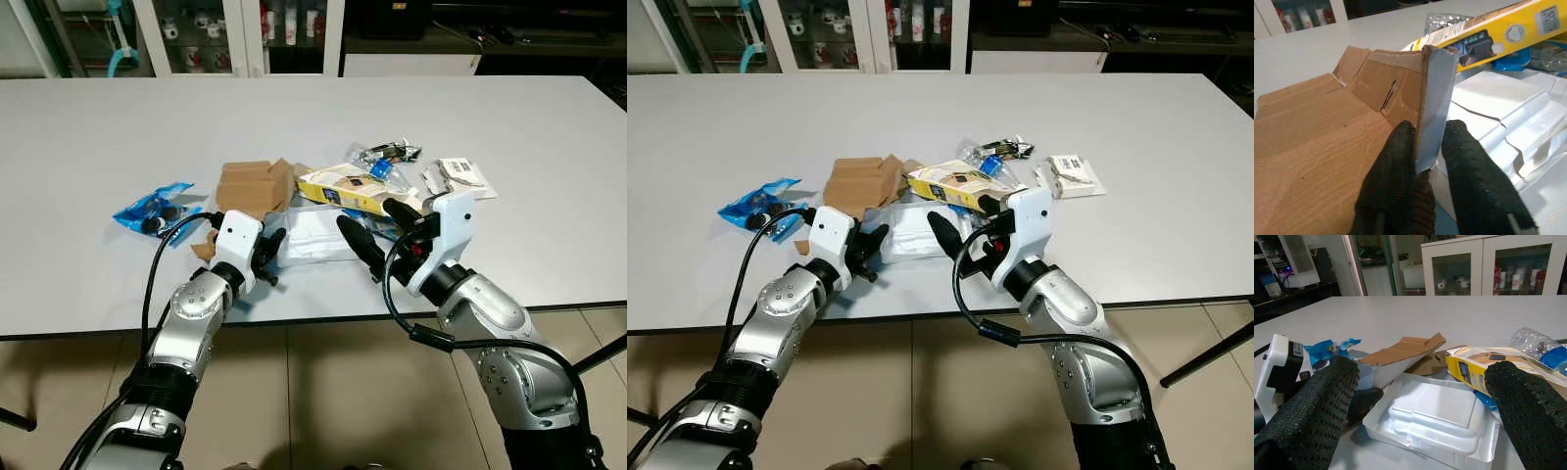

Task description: Picking trash to rubbish bin

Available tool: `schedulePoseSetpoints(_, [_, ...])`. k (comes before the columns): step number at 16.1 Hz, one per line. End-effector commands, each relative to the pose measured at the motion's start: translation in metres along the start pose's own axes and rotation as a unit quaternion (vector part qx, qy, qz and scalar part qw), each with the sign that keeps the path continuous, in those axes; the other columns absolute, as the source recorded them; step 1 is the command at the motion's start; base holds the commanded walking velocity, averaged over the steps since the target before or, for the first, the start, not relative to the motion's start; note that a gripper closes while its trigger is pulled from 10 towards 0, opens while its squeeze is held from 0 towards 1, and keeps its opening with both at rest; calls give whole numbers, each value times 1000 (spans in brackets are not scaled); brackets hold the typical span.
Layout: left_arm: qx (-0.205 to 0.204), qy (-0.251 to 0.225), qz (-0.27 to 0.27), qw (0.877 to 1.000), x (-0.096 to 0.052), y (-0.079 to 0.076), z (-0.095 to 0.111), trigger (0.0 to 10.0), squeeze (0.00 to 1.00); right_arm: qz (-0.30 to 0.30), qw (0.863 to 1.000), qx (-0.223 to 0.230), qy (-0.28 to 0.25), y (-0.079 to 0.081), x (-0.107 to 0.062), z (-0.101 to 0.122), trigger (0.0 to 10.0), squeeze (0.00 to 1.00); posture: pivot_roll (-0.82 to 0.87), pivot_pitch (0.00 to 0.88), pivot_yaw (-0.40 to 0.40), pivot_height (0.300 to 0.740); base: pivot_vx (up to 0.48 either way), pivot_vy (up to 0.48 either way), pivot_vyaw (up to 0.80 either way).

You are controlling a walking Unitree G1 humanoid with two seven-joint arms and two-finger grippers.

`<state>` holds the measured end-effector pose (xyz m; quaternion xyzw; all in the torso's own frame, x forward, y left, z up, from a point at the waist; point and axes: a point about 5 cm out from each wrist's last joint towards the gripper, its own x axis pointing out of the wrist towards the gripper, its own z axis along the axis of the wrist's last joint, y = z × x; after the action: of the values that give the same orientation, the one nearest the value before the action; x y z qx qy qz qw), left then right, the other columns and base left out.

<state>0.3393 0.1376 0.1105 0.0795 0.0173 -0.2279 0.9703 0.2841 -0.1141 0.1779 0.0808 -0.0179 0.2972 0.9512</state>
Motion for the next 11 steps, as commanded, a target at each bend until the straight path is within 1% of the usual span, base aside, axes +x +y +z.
schedulePoseSetpoints(1, [9, -2, -10, 1000, 0, -4, 1, 0, 0, 9, 1000, -6, -4, 3, 1, 3, 10000, 0, -36, 58, -26, 740, 0, 0, 0])
schedulePoseSetpoints(7, [15, -3, -11, 1000, 0, -4, 3, 0, 0, 7, 1000, -2, -4, 3, 2, 2, 10000, 0, -31, 74, -26, 740, 0, 0, 0])
schedulePoseSetpoints(8, [19, -11, -3, 1000, 1, -3, 6, 0, 0, 7, 1000, -1, -4, 3, 2, 2, 10000, 0, -26, 77, -29, 740, 0, 0, 0])
schedulePoseSetpoints(11, [30, -58, 34, 997, 4, 10, 32, 0, 0, 5, 1000, 1, -6, 3, 4, 1, 10000, 0, -20, 77, -24, 740, 0, 0, 0])
